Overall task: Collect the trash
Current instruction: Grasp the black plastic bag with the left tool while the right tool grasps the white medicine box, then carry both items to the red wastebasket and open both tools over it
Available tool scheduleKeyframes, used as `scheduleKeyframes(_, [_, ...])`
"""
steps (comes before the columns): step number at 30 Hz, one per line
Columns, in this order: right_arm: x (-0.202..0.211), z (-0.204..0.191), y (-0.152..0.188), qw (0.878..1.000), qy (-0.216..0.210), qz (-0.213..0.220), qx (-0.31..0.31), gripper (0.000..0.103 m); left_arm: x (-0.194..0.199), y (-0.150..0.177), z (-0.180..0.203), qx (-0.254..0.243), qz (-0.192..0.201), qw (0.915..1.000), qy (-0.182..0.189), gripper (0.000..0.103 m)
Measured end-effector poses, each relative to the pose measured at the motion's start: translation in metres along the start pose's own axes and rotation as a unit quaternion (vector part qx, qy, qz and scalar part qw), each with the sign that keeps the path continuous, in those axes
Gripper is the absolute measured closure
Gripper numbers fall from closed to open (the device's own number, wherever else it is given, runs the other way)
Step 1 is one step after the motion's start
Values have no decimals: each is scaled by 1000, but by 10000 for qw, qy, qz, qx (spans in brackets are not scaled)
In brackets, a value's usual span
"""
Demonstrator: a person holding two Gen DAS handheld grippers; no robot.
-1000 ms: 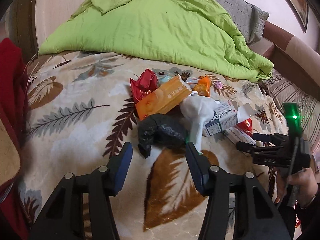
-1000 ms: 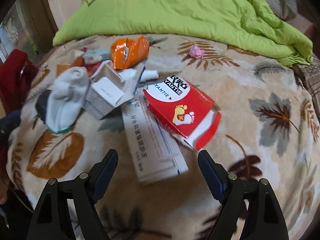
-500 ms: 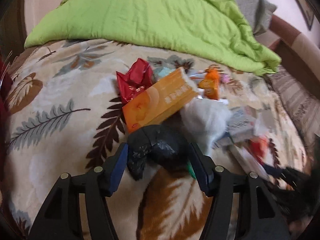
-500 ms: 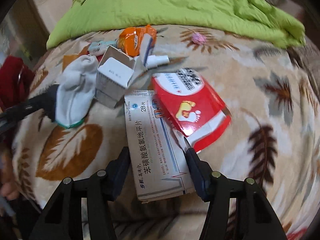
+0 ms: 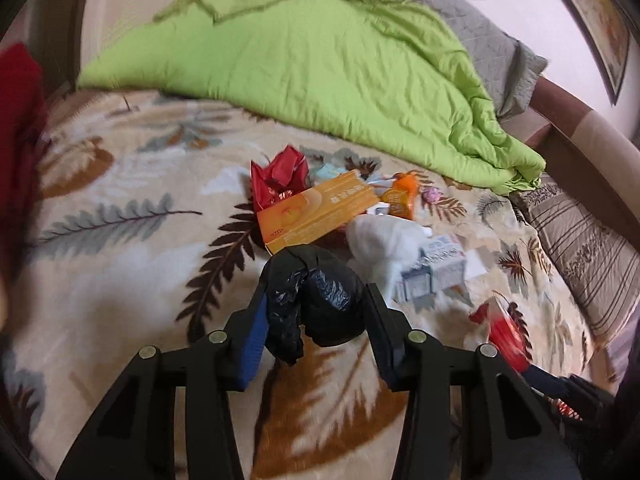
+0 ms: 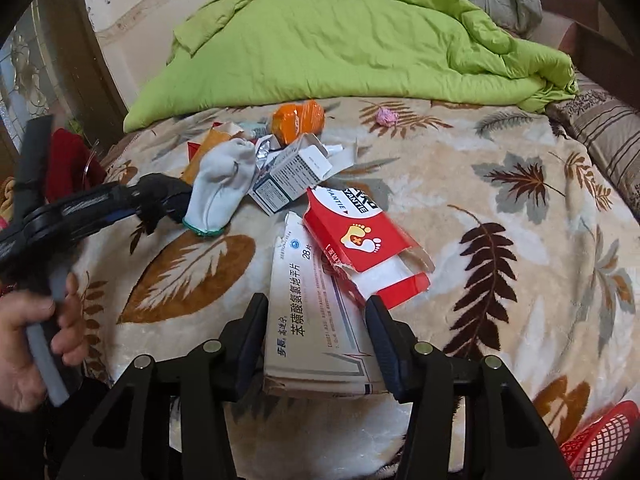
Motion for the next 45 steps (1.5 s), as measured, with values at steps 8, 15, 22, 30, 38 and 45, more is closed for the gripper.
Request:
scheduleKeyframes(8, [-6, -2, 2, 9995, -278, -168, 1, 83, 26, 31, 23, -267, 328, 9991, -102, 58])
scheduleKeyframes(15, [-15, 7, 9, 9965, -426, -682, -211, 35, 14, 41, 22, -300, 189, 9994, 24, 58])
scheduleKeyframes(22, [-46, -16, 21, 9910, -117, -1309, 241, 44, 18, 38, 9, 8, 335, 9993, 153, 58])
scheduleKeyframes(30, [-35, -41, 28, 9969, -103, -610, 492, 88, 29, 36, 5, 125, 581, 9979, 262, 58])
scheduleKeyframes(38, [-13, -32, 14, 9992, -367, 75, 151, 88, 31, 38, 15, -75, 656, 9974, 271, 58])
scheduleKeyframes(45, [-8, -30, 11, 9977, -643, 212, -79, 88, 34, 41, 28, -363, 748, 9960, 329, 58])
Point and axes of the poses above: each gripper's, at about its wrist camera, not at the fingertips, and x roughly against the way its jaws point, z to its right, y to its underside, the point moved 3 cm from there along -x, roughly the way its jaws point, and after that the axes turned 11 degrees about -y, right-handed, at the moved point
